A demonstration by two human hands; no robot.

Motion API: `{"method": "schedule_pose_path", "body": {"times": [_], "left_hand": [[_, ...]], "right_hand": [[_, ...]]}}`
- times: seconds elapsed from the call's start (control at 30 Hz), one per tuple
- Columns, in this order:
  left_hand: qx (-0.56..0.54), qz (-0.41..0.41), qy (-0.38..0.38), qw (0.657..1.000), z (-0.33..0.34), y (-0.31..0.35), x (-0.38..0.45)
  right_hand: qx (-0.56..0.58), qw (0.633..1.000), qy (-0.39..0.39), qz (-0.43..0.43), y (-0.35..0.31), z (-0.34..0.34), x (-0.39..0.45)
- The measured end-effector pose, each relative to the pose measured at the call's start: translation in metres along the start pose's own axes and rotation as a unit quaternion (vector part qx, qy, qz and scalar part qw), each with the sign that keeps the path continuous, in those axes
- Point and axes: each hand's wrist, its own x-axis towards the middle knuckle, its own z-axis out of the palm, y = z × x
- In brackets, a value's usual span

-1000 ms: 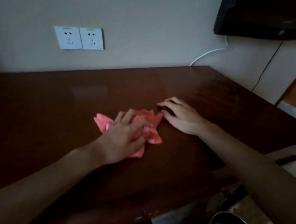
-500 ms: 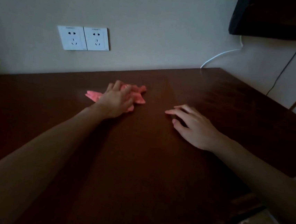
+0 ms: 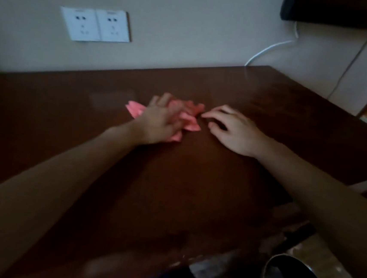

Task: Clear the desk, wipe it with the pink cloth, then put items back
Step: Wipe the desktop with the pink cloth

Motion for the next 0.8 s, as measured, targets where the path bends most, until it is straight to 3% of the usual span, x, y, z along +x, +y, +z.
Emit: {"method": "schedule_pose_path", "body": {"times": [0.2,0.37,0.53,0.8], "left_hand": [[-0.066,0.093,-0.026,0.993,-0.035,0.112,-0.15],[-0.103,0.138,-0.042,0.984,-0.046,0.125,-0.189],[-0.072,0.095,-0.037,0.992,-0.03,0.061,-0.118],[-0.033,-0.031,0.001,0.999,0.013,-0.065,0.078]], "right_hand": [[-0.001,1.0,-0.003,0.003,-0.003,-0.005,-0.001],[0.0,1.0,-0.006,0.015,0.0,-0.004,0.0],[-0.003,1.0,-0.004,0.009,0.004,-0.003,0.001],[-0.013,0.999,-0.029,0.033,0.004,-0.006,0.001]]}}
